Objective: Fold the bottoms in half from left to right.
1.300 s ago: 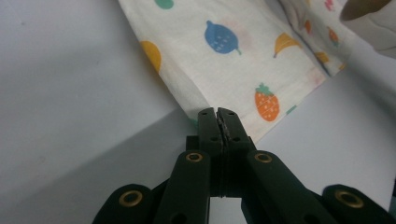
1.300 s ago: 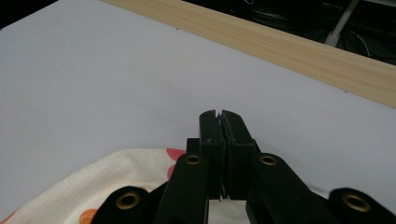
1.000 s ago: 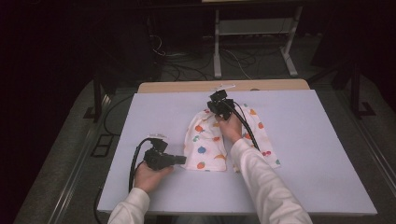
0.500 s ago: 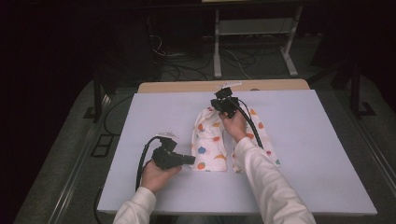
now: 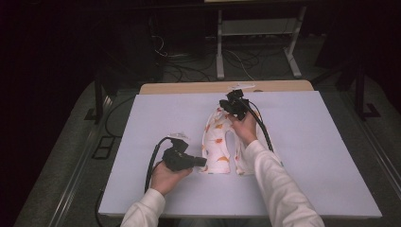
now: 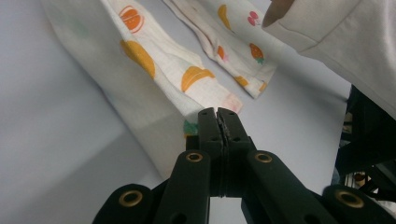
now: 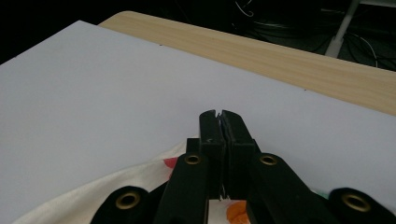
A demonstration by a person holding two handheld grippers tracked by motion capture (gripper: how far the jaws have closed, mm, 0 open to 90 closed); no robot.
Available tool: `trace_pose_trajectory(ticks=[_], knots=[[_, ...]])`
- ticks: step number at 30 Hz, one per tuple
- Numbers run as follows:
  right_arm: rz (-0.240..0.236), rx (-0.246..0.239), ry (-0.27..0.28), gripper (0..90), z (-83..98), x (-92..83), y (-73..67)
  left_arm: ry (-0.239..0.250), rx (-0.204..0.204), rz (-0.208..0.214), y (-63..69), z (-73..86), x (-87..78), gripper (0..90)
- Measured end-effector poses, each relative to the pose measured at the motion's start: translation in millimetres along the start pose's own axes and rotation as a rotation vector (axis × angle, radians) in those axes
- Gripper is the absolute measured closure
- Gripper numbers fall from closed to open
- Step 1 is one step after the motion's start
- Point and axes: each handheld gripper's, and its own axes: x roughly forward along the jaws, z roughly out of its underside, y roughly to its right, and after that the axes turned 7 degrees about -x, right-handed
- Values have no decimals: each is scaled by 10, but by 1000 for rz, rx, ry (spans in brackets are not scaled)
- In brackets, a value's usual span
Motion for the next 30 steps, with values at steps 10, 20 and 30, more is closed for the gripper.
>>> trace_pose_trajectory(ticks=[10, 20, 30], knots=[[-18, 29, 3, 868, 21, -58, 112, -16, 15, 23, 108, -71, 146, 888], [-18, 24, 0, 868, 19, -110, 221, -22, 28, 34, 178, -141, 245, 888], [-24, 34, -5, 868, 25, -158, 356, -35, 51, 47, 290, -275, 378, 888]])
